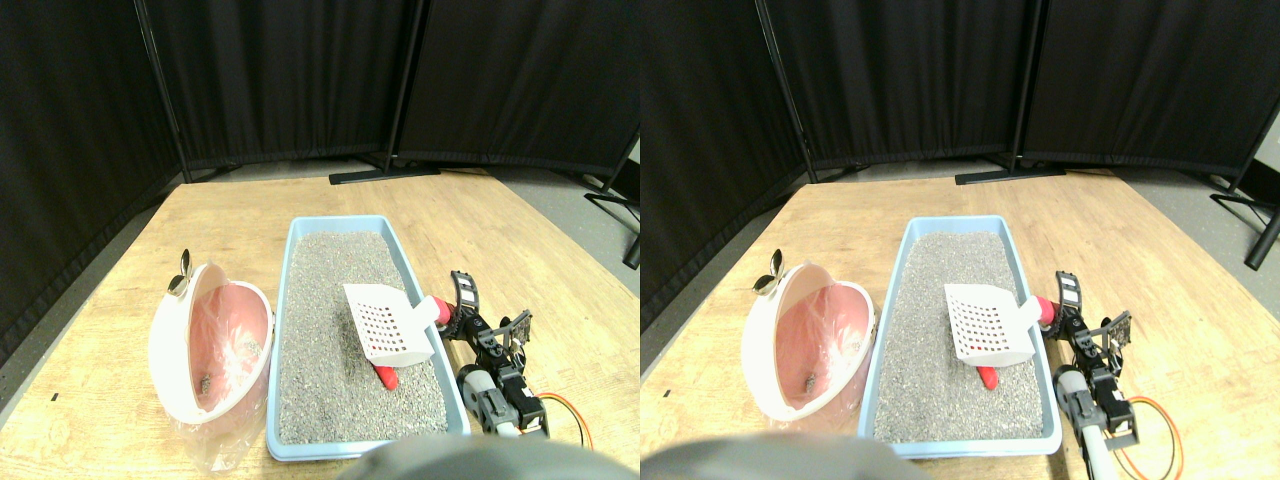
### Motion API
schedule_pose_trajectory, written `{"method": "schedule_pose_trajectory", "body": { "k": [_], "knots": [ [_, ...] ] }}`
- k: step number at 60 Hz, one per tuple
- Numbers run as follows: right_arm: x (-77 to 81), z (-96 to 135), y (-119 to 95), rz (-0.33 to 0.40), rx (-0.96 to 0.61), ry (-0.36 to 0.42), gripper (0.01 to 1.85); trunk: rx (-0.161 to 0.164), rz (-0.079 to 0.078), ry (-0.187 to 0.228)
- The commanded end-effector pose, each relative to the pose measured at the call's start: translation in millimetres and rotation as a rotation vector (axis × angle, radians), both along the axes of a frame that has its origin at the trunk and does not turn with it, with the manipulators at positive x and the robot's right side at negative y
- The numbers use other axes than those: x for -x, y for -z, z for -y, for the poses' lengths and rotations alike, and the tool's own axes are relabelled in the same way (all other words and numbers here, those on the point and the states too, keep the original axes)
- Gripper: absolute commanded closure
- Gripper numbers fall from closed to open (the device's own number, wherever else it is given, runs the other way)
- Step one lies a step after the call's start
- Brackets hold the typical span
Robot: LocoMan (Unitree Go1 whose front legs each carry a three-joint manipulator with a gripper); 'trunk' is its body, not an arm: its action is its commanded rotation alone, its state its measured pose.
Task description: Scoop (unimanual)
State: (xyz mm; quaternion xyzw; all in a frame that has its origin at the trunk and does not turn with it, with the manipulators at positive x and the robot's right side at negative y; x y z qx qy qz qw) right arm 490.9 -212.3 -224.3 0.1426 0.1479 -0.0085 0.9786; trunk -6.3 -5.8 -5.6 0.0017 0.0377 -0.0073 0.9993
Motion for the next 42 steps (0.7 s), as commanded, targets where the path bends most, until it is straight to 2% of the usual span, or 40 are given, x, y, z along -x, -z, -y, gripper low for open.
{"method": "schedule_pose_trajectory", "body": {
  "k": [1,2,3,5,6,18,21,29,37,42],
  "knots": [
    [-5.8,-1,1,0.034,0.016,-0.012,1.51,0.017,-0.028,-0.029],
    [-6.4,-1,2,0.036,0.016,-0.023,1.65,0.017,-0.029,-0.030],
    [-6.8,-1,2,0.039,0.014,-0.028,1.71,0.017,-0.029,-0.030],
    [-6.8,-1,2,0.039,0.014,-0.028,1.71,0.017,-0.029,-0.030],
    [-7.4,0,3,0.050,0.013,-0.046,1.81,0.017,-0.029,-0.030],
    [-5.9,2,1,0.092,0.019,-0.070,1.81,0.018,-0.031,-0.035],
    [-4.4,4,-2,0.126,0.031,-0.085,1.81,0.019,-0.031,-0.036],
    [-2.4,7,-8,0.142,0.032,-0.088,1.81,0.023,-0.028,-0.038],
    [1.3,11,-18,0.221,0.053,-0.141,1.81,0.031,-0.024,-0.041],
    [7.8,11,-36,0.290,0.100,-0.163,1.81,0.037,-0.019,-0.044]
  ]
}}
